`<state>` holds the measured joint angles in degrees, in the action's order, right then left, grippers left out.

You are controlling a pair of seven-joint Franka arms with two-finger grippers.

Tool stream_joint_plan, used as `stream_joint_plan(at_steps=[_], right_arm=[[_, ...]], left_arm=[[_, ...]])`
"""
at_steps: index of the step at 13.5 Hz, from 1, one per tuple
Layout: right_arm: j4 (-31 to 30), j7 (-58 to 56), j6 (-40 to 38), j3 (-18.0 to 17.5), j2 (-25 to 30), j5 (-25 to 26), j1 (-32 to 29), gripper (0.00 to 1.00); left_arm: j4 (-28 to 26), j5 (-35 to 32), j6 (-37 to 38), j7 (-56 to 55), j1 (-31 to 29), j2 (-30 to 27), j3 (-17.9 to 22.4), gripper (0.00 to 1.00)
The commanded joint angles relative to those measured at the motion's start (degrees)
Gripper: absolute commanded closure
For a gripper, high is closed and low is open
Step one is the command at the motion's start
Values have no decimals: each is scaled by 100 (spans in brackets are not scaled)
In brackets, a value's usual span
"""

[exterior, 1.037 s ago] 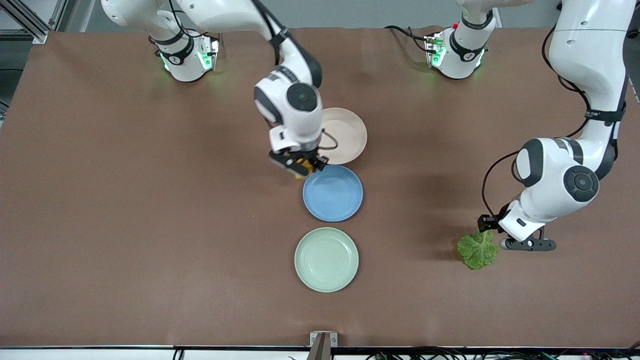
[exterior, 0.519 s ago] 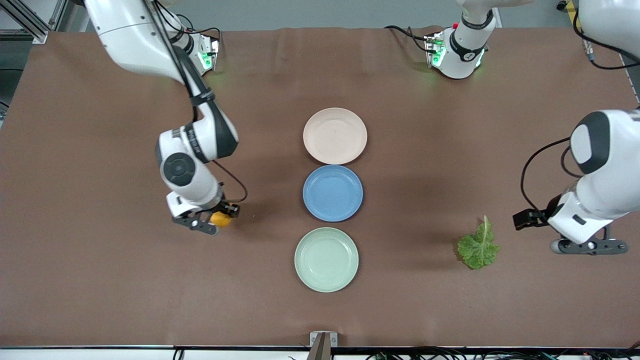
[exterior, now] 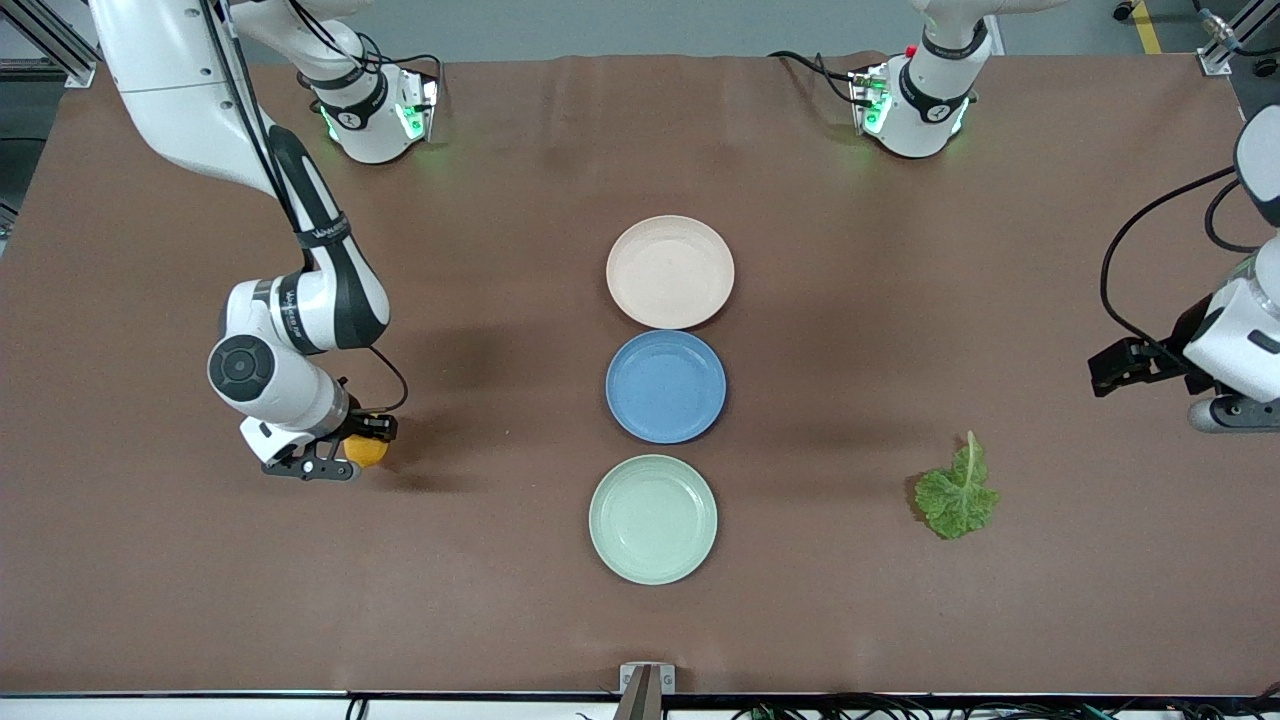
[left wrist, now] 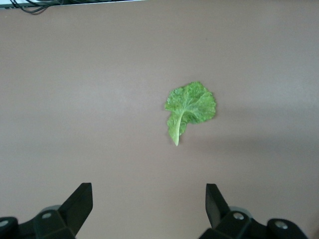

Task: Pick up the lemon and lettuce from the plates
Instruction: 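Raise the left gripper away while the right gripper lowers the lemon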

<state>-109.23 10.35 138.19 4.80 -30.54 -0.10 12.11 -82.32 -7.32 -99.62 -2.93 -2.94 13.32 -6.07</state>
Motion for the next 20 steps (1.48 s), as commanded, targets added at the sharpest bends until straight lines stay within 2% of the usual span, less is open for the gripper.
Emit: stream_joint_plan(at_steps=[1,6,9,12,13,14,15,18,20], right_arm=[[-581,-497,235,-138,364,-16,-305,100],[-1117,-999,524,-182,549,-95,-516,100],[-1162,-1149,604,-208,531,-349,-543,99],[-1145,-1158,595,-374,531,-543,-543,95],[-1119,-1158,586,-375,531,-543,-543,77],[-1101,-1280,578,-375,531,-535,-534,31],[-1092,-1394,578,-366,558,-543,-551,0],[-847,-1562,298,-349,689,-526,-639,0],[-365,-1536,-604,-322,786,-482,-657,0]], left_arm=[[-65,168,266,-32,-5,-451,0,0],[-214,477,1583,65,-181,-1119,9,0],[-635,792,1726,47,-356,-1603,9,0],[-654,829,1919,-84,-339,-1745,18,0],[-654,829,1911,-76,-365,-1710,18,0],[-645,820,1893,-76,-366,-1675,9,0],[-637,803,1850,-76,-357,-1640,9,0],[-522,776,1744,-76,-331,-1534,-17,0],[-513,741,1621,-76,-313,-1420,-26,0]])
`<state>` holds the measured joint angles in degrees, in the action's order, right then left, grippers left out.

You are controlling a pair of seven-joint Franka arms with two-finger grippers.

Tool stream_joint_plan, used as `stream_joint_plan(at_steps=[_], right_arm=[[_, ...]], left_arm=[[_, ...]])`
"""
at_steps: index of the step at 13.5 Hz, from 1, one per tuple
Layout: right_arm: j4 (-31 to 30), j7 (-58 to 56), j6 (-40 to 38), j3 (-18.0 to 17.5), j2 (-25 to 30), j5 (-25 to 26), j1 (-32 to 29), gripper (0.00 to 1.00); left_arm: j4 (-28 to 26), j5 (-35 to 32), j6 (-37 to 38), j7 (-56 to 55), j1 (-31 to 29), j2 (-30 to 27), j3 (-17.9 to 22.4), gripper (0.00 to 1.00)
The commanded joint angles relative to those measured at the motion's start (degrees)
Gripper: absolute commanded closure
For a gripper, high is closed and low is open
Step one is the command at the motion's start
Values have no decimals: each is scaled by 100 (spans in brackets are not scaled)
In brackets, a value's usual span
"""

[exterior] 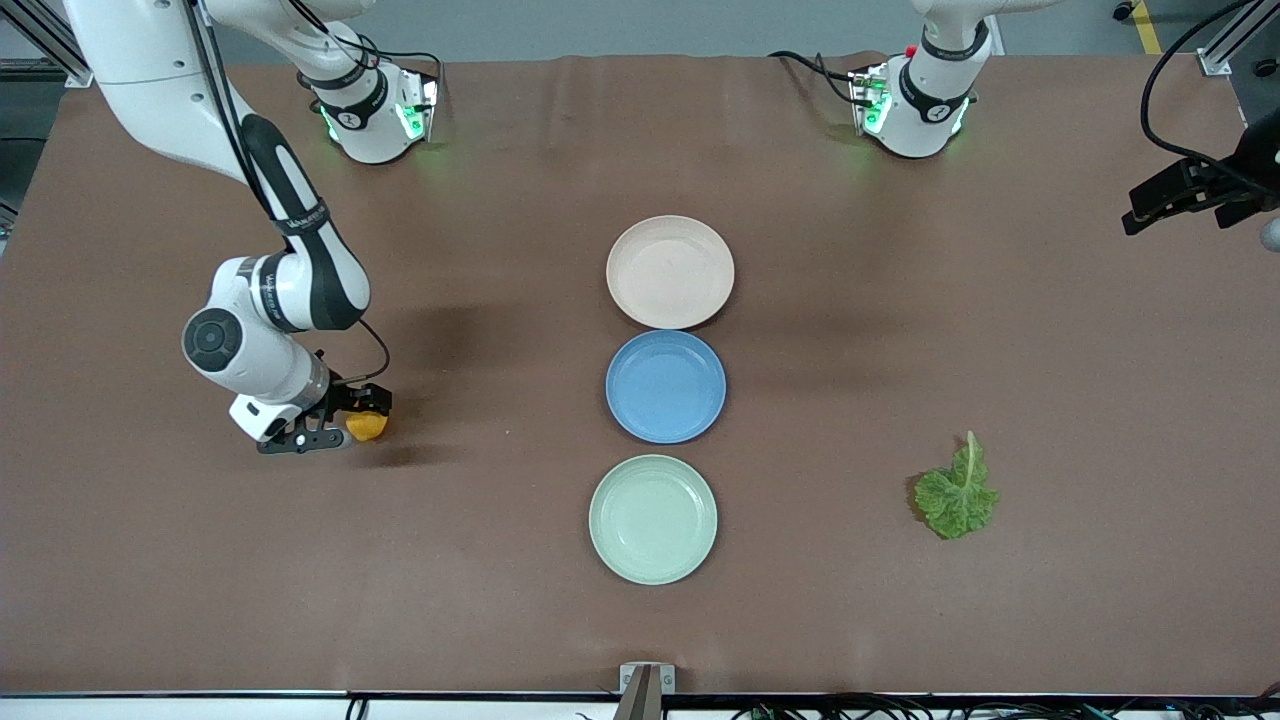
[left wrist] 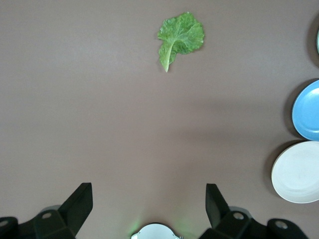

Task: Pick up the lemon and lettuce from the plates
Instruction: 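Raise the left gripper away while the right gripper lowers the lemon, then open the right gripper to release the lemon and withdraw it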

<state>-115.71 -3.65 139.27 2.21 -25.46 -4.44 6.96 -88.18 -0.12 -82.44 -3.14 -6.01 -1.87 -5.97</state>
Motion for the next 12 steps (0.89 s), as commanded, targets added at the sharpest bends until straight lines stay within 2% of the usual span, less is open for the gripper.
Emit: stream_joint_plan(at_steps=[1,7,12], right_arm=[[538,-127,-1135,-20,331,-14,-177,0],[2295,-171,-3666,437,586,241,-309,0],[3343,-180,-4969,552,709,259,-493,0]], left_arm=[[73,-22,-106,-47,-5,99,-44,0],[143,-32,-106,-38,-5,64,-53,0],[169,-41,-53,41,-23,2,-53,0]])
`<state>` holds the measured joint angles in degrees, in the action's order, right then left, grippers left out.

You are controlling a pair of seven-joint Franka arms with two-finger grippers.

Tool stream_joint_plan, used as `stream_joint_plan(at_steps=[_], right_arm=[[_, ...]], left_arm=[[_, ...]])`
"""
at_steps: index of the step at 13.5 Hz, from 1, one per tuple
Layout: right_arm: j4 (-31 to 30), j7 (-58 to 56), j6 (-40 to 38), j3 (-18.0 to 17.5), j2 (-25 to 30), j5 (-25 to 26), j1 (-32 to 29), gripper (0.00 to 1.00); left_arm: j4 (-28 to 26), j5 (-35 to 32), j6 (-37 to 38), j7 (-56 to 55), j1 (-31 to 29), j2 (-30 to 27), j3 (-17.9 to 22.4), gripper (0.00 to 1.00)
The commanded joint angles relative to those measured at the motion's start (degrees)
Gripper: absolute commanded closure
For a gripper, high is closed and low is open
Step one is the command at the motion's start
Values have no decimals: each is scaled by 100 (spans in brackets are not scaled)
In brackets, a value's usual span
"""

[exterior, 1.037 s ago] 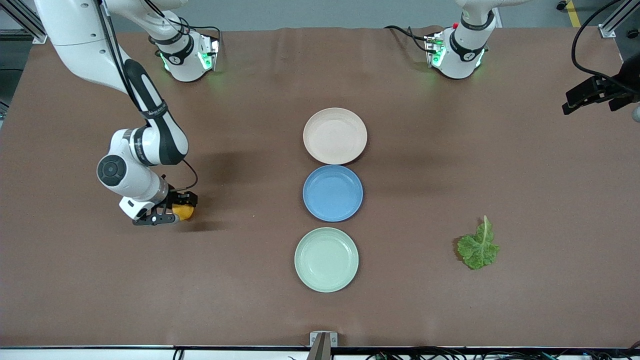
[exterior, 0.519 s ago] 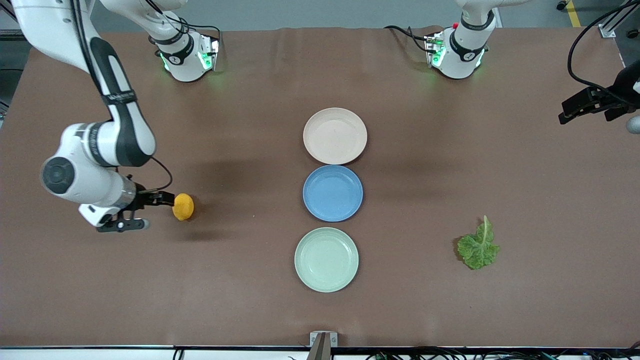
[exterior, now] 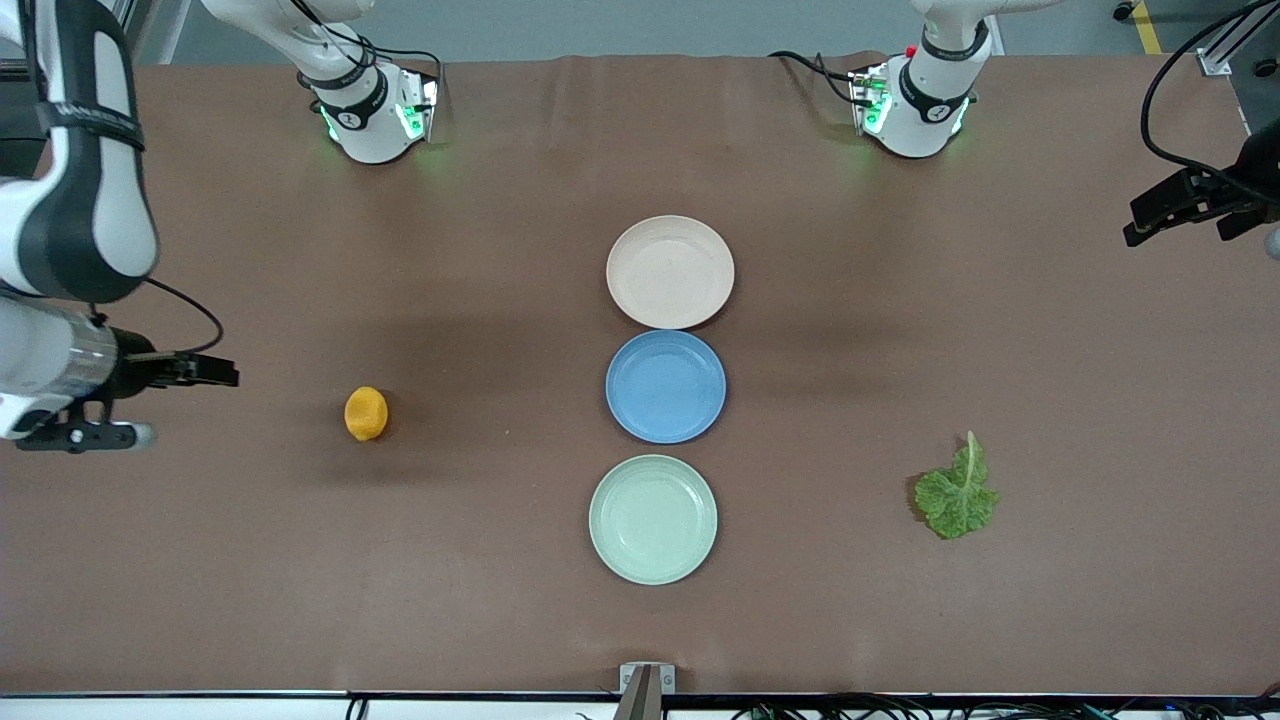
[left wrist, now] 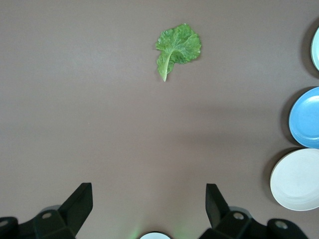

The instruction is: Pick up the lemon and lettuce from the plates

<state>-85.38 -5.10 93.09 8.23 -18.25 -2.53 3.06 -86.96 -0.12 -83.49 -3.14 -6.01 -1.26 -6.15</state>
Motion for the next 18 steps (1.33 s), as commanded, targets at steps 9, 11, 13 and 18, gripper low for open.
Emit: stream_joint_plan(at_steps=[9,11,13,18], right_arm=[[979,18,-616,-67,32,95,-438,0],[970,18,-895,-85,154,86,-438,0],[927,-8,-985,-85,243,157,-420,0],[-73,-26,-670,-85,1146,157,-333,0]], left_arm=[[39,-14,131,-73,-14,-138,-35,0],[22,4,175,-134,-14,-181,-53,0],[13,12,166,-170,-15,-182,-149,0],[-40,-23,-35,-240,-14,-173,-439,0]])
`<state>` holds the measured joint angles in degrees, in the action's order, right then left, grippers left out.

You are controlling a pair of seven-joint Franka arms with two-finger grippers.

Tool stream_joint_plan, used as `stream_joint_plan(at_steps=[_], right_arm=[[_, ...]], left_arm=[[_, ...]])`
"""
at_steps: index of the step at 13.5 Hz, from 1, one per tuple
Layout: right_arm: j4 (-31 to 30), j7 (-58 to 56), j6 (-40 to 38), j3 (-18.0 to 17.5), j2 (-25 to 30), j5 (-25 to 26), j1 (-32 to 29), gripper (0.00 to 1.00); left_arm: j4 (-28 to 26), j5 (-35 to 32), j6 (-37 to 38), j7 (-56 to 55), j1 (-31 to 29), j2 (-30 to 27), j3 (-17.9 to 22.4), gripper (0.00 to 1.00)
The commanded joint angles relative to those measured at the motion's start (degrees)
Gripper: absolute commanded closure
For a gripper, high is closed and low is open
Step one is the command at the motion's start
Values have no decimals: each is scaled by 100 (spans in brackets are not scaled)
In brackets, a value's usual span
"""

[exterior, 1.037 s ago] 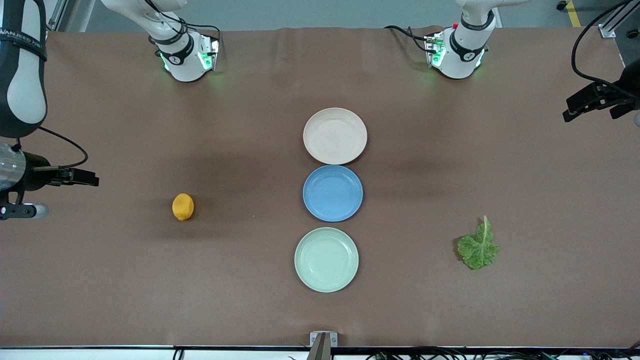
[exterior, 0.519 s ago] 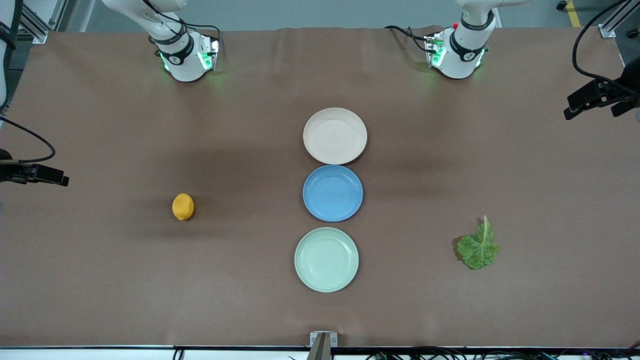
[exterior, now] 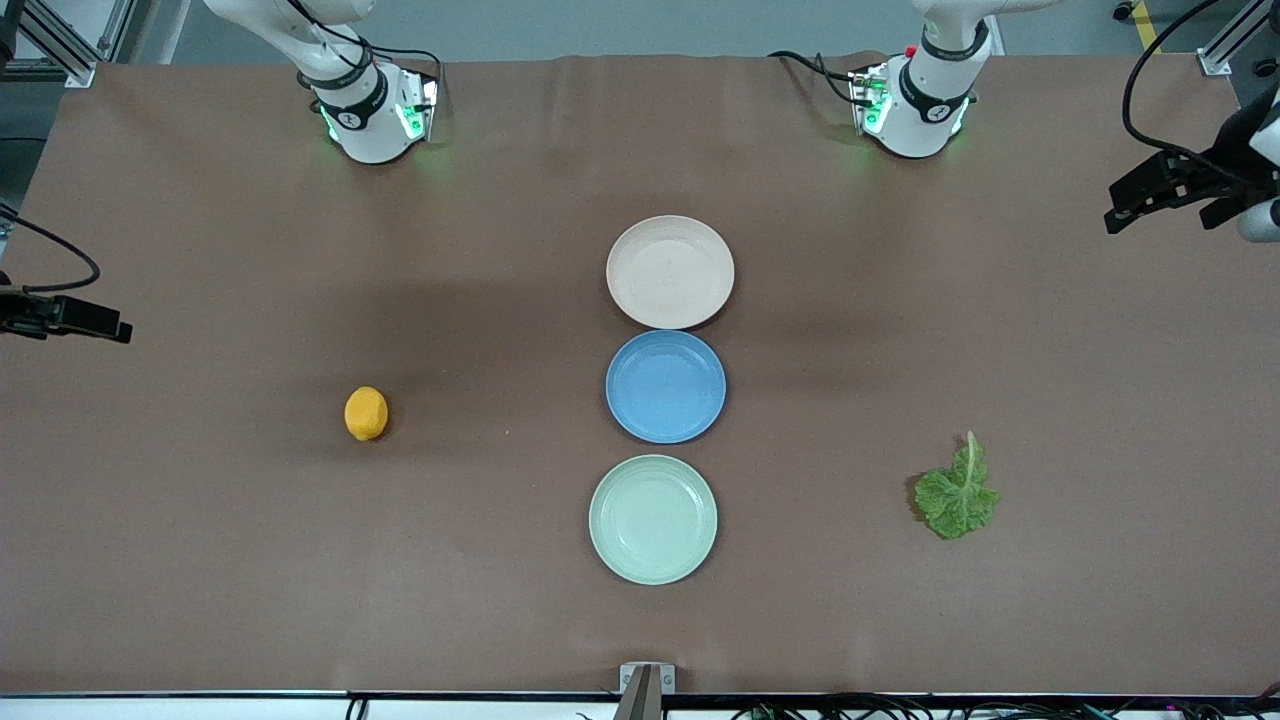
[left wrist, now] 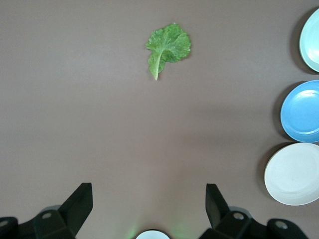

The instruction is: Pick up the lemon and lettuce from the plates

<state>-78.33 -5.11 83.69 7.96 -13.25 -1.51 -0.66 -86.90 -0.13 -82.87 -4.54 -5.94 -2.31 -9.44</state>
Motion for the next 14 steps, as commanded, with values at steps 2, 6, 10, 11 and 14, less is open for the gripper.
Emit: stream_joint_plan(at_steps=[2,6,10,11,14], right_arm=[[-1278,-26,568,-58,1041,194,162,0],[-1457,36,587,-75,1271,230,171,0],[-1421,62,297,-75,1395,186,40,0],[-1413,71,236,-84,1412,178,13,0],[-1422,106,174,-75,1500,169,4,0]], left_arm=[[-55,-23,-124,-370,-21,-59,-242,0],[-72,-31,-168,-451,-21,2,-304,0],[-64,-31,-177,-451,-21,99,-304,0],[-37,-40,-177,-451,-12,108,-304,0],[-11,-49,-168,-433,-3,117,-296,0]])
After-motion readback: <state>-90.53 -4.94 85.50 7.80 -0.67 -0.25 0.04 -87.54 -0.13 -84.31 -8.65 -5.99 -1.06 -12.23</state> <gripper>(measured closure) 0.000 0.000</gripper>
